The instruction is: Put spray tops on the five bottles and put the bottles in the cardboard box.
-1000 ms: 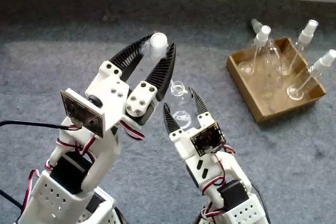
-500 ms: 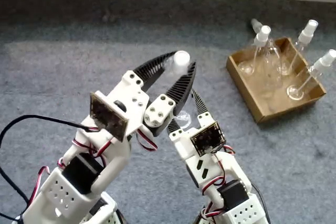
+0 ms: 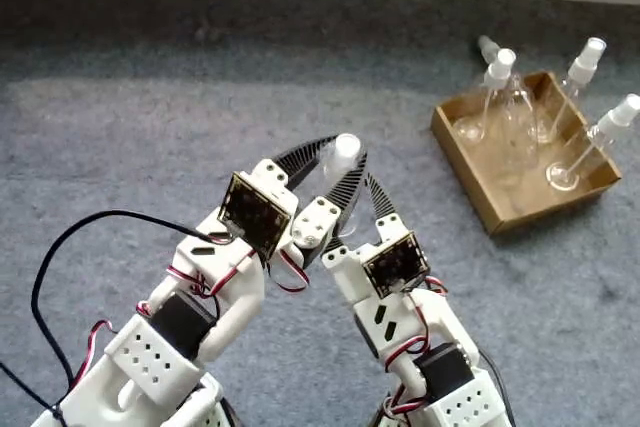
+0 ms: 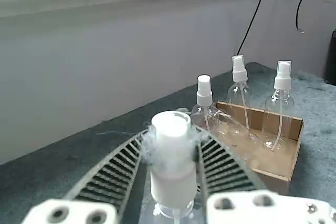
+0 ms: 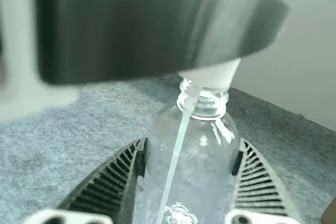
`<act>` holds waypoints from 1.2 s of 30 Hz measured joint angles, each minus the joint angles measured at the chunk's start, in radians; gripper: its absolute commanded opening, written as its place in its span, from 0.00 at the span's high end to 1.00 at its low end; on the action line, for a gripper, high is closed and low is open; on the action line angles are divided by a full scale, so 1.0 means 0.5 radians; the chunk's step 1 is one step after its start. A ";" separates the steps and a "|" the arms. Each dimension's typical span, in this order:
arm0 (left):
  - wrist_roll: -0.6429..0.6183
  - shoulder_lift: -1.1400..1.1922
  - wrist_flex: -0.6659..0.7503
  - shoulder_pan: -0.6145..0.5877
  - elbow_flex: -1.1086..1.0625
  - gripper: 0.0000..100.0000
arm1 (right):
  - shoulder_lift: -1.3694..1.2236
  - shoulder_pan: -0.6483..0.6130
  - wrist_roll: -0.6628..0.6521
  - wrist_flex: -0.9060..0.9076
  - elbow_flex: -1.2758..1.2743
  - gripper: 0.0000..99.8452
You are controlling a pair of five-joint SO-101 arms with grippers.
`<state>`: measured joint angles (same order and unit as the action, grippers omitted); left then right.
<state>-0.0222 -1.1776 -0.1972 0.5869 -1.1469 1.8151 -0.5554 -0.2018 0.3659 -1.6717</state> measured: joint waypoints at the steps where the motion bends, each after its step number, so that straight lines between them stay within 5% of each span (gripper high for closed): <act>1: 0.000 0.000 0.058 0.003 -0.043 1.00 | 0.000 0.000 0.000 0.000 0.000 0.82; 33: 0.003 -0.031 0.196 -0.012 -0.285 0.99 | -0.003 -0.003 0.000 0.006 0.000 0.82; 36: 0.003 -0.031 0.196 -0.049 -0.285 0.92 | -0.003 -0.006 0.000 0.006 0.000 0.82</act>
<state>-0.0207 -1.1930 -0.0990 0.5623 -1.2896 1.8136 -0.5585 -0.2018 0.3690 -1.6717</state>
